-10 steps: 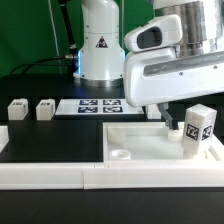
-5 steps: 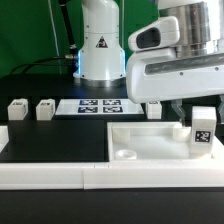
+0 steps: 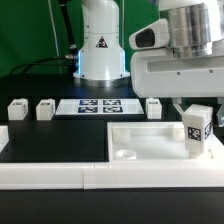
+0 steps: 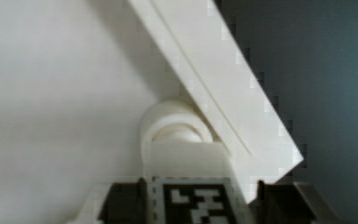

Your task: Assemble square table

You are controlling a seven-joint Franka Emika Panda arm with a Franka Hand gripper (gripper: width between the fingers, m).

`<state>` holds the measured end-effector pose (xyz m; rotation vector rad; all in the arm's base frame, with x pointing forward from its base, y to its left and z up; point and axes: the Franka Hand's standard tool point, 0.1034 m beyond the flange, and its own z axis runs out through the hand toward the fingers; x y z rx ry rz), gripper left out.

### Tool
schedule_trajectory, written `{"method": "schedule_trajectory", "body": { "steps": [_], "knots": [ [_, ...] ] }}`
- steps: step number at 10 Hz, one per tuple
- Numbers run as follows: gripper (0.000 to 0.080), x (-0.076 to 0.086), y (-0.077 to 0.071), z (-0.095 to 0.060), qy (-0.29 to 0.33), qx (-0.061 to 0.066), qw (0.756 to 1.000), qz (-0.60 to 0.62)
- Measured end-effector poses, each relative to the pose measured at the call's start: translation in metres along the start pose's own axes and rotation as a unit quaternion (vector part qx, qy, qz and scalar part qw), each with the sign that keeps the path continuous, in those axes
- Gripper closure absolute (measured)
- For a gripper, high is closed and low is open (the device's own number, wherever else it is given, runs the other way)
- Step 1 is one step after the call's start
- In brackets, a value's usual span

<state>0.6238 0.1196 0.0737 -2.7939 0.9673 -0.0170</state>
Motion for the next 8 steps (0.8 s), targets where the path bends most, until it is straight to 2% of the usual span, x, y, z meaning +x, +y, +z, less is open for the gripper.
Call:
{"method": "schedule_trajectory", "body": {
  "steps": [2,4,6,7,8],
  "knots": [
    [0.0501,-0.015,-0.005,0.008,0.008,0.008,0.991,0.133],
    [0.0501,-0.020,-0.014,0.011,0.020,0.033,0.967,0.251],
    [0.0502,-0.017,-0.013,0.011,0.014,0.040,0.952,0.303],
    [0.0427,-0.019,-0.014,0.011,0.011,0.041,0.947,0.318],
    [0.0427,-0.019,-0.014,0.011,0.011,0.041,0.950,0.310]
  ]
}}
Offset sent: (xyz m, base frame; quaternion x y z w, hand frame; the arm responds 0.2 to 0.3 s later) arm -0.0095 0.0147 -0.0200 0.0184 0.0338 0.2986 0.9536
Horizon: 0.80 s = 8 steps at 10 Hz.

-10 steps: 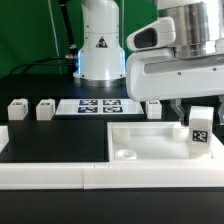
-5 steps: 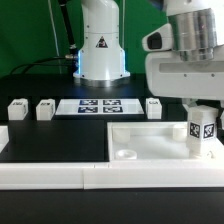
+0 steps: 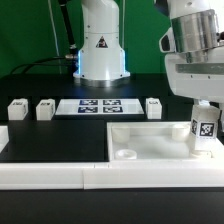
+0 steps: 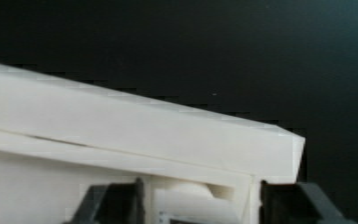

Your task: Assemble square table

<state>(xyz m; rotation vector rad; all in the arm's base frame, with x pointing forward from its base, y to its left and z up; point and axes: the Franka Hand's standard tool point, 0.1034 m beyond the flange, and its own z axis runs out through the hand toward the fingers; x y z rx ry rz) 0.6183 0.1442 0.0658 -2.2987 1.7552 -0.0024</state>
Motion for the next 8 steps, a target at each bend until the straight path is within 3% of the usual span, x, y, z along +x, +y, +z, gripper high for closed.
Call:
{"method": "schedule_trajectory", "body": {
  "steps": [2,4,5,8],
  "knots": [
    [0.0180,0.000,0.000,0.000,0.000,0.000,0.999,-0.037],
    [0.0159,0.012,0.004,-0.005,-0.004,-0.013,0.990,-0.141],
    [0.0151,0.024,0.005,-0.007,0.000,-0.014,0.974,-0.225],
    [0.0151,0.025,0.006,-0.006,0.000,-0.016,0.948,-0.317]
  ]
}}
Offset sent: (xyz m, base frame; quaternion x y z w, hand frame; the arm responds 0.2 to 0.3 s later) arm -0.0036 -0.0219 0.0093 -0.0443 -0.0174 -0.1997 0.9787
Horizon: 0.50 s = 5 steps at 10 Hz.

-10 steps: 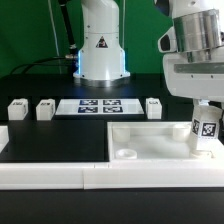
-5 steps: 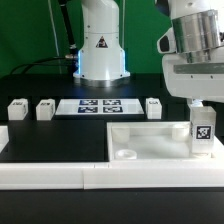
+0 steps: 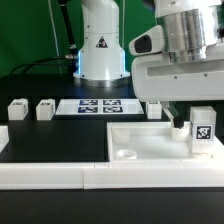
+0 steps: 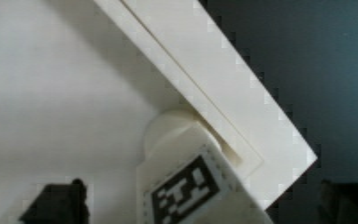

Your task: Assemble square table

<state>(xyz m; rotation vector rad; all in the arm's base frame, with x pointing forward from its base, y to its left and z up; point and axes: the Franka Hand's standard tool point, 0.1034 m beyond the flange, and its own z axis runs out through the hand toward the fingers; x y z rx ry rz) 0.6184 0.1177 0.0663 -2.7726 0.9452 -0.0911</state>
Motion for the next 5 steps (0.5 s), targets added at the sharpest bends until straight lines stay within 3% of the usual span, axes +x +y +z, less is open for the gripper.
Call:
{"method": "schedule_trajectory", "body": {
  "steps": [1,2,3,4,5],
  "knots": [
    [0.0151,-0.001,0.000,0.000,-0.005,-0.006,0.998,-0.055],
    [0.0151,-0.001,-0.004,-0.002,-0.013,-0.023,0.991,-0.129],
    [0.0151,0.003,-0.010,-0.004,-0.009,-0.031,0.982,-0.184],
    [0.0160,0.003,-0.009,-0.003,-0.009,-0.029,0.984,-0.175],
    [0.0316,0.002,-0.009,-0.003,-0.009,-0.029,0.985,-0.171]
  ]
}}
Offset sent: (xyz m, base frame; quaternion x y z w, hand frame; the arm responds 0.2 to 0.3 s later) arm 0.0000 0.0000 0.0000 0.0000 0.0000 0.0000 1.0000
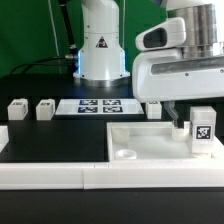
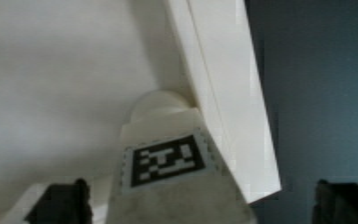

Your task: Assemble square table

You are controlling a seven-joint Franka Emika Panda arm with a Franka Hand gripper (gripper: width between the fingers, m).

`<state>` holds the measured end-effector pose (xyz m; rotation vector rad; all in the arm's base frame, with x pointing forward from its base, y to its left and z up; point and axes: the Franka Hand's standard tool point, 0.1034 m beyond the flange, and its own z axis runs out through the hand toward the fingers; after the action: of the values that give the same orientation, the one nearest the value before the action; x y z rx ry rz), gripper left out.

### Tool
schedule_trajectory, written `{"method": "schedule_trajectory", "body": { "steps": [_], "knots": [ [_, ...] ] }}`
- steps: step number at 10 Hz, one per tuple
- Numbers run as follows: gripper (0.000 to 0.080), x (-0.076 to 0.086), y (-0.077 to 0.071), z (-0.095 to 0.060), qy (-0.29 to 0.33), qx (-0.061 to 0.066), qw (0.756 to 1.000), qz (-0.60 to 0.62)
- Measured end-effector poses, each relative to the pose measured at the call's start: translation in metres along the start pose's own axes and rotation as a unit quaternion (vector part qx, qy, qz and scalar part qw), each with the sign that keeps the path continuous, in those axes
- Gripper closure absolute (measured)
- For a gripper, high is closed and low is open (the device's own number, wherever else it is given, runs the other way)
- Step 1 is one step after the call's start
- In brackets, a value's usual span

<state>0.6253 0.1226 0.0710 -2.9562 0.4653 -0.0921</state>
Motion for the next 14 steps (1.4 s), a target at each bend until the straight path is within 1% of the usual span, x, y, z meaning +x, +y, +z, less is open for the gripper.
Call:
{"method": "schedule_trajectory", "body": {
  "steps": [1,2,4,5,6,8,9,10,11,13,14],
  "knots": [
    [0.0316,-0.0002,-0.0004,0.0001,0.000,0.000,1.000,0.014],
    [0.0491,-0.0003,0.0010,0.0003,-0.001,-0.001,0.999,0.042],
    [0.0503,0.0000,0.0038,0.0011,0.000,-0.002,0.992,0.126],
    [0.0503,0.0010,0.0042,0.0009,0.000,0.005,0.983,0.186],
    [0.0503,0.0006,0.0039,0.0014,-0.005,0.013,0.952,0.307],
    [0.0503,0.0005,0.0031,0.0033,-0.018,0.024,0.900,0.435],
    [0.0503,0.0015,0.0034,0.0035,-0.029,0.036,0.861,0.507],
    [0.0503,0.0028,0.0046,0.0034,-0.035,0.048,0.834,0.549],
    [0.0503,0.0017,0.0031,0.0039,-0.035,0.047,0.834,0.549],
    [0.0496,0.0015,0.0033,0.0038,-0.033,0.046,0.855,0.516],
    [0.0269,0.0005,0.0032,0.0029,-0.029,0.040,0.904,0.424]
  ]
}}
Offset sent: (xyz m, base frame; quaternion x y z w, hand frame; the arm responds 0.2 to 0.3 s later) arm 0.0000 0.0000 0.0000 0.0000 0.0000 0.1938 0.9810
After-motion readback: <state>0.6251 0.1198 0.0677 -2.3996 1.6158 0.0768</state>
